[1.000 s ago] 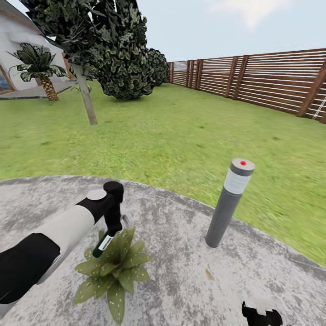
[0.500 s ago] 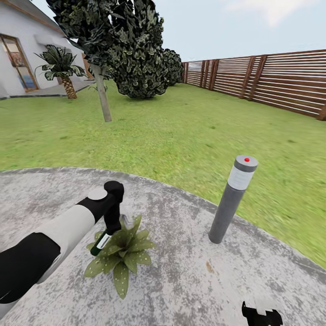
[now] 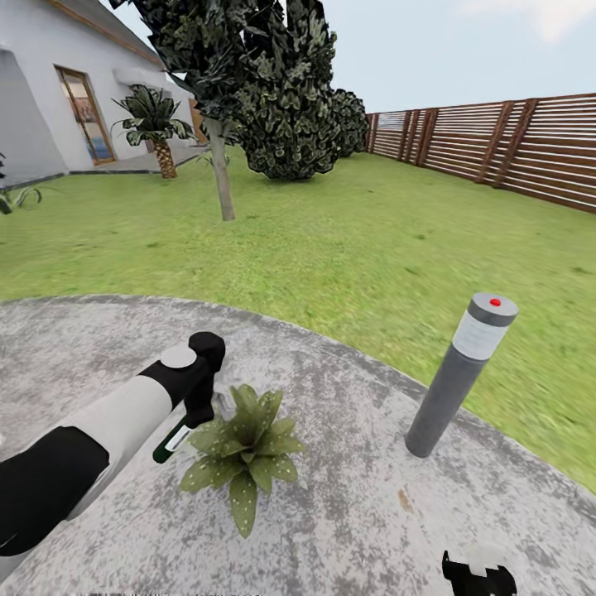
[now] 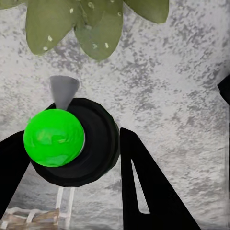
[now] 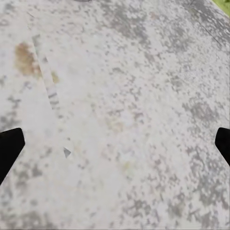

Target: Pick up the pesticide atomizer in the garden and spray insectifuge to fully cover both potted plants in the garden.

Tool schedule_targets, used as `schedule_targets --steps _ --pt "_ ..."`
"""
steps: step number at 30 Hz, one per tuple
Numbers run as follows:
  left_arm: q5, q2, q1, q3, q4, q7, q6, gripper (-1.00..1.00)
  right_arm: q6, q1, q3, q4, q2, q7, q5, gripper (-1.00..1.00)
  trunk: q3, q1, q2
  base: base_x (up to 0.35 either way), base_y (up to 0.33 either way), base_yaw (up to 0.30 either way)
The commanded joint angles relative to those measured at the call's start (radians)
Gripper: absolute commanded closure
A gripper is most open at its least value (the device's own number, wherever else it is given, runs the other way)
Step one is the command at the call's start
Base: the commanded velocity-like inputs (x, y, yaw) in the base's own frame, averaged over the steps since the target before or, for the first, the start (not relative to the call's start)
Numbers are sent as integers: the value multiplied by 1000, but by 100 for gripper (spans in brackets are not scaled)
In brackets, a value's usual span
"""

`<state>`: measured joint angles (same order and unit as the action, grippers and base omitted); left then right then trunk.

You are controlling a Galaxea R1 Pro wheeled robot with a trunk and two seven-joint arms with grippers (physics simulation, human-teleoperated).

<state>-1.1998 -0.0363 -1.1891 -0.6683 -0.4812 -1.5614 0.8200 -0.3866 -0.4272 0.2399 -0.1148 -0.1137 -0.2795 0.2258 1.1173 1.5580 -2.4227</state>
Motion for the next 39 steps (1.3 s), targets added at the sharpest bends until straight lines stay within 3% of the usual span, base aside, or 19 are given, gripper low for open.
schedule_targets --steps 1,7,17,21,28,39 --pt "-6 0 1 -5 -2 -9 10 100 -3 -1 7 1 0 -3 11 -100 1 0 0 51 0 278" --pt "-6 2 0 -4 -2 -9 13 100 -3 -1 7 1 0 -4 10 -100 1 0 0 180 -133 82" --pt "-7 -2 2 -5 -2 -9 13 100 -3 -1 7 2 0 -3 12 -100 1 0 0 -82 -148 1" --pt "-32 1 4 -4 -2 -9 14 100 -3 -1 7 1 1 -3 12 -100 1 0 0 -3 -3 36" --pt "-41 2 5 -2 -2 -9 15 100 -3 -1 7 1 1 -4 12 -100 1 0 0 -45 -37 255" --pt "-41 3 4 -2 -2 -9 15 100 -3 -1 7 1 1 -3 12 -100 1 0 0 -101 -231 172"
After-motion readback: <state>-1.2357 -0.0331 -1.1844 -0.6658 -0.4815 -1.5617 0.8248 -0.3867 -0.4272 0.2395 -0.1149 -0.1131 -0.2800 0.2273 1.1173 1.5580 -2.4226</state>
